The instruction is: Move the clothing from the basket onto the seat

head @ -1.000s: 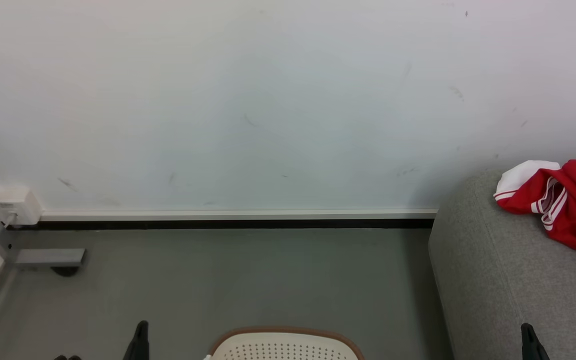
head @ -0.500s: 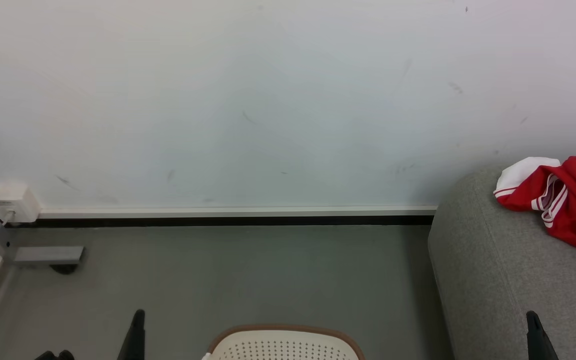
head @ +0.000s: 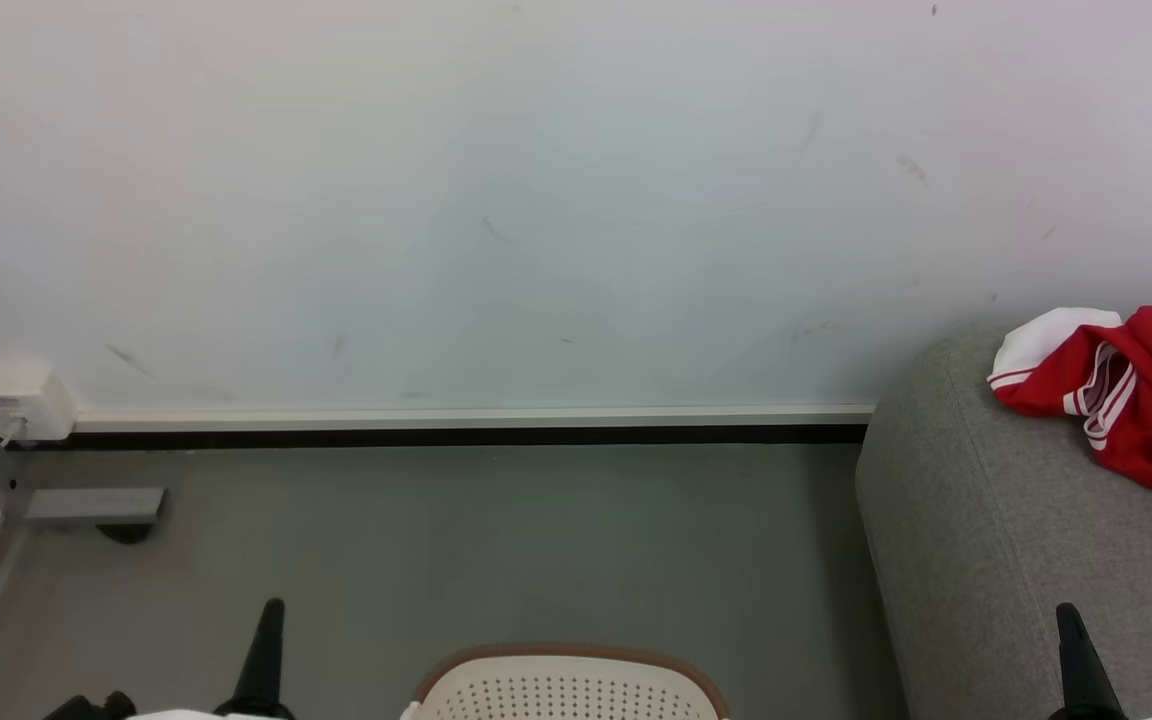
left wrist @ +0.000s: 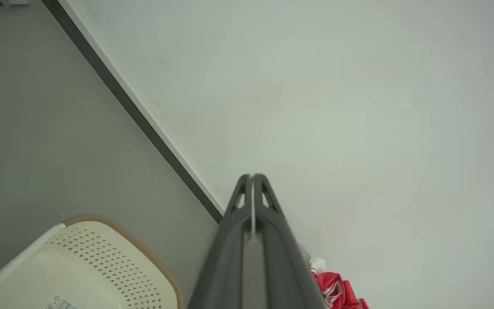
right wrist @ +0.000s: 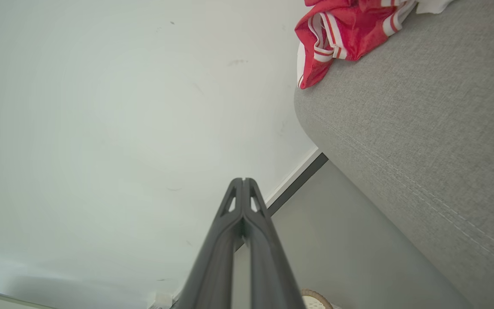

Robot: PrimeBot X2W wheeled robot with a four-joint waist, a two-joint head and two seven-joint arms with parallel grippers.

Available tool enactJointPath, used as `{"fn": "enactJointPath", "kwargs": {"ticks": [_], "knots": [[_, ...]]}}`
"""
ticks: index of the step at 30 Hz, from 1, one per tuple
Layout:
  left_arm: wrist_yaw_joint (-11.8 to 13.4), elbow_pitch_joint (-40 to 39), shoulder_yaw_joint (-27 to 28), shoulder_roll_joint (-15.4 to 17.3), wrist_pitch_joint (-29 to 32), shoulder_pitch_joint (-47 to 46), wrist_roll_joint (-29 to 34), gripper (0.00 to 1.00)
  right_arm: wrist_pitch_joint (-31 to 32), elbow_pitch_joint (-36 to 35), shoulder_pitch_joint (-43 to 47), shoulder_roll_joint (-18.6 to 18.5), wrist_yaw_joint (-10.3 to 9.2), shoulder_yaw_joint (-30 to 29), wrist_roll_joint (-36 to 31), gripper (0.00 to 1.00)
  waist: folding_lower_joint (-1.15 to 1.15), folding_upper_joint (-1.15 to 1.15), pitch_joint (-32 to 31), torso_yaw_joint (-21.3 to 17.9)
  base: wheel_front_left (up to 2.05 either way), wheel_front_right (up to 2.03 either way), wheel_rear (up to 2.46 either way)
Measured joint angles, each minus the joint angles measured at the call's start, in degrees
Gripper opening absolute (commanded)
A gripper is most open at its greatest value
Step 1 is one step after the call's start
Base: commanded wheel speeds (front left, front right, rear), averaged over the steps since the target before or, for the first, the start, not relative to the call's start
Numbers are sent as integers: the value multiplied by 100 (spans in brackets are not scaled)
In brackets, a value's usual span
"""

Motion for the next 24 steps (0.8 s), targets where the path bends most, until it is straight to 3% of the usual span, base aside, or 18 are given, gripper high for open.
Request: {"fn": "enactJointPath", "kwargs": {"ticks": [24], "knots": [[-91,-127,177,-21,359,-163,-1312,0,363,-118,-226,-8,-2,-103,1447,0,-1,0,95,-22,0,0,0]]}}
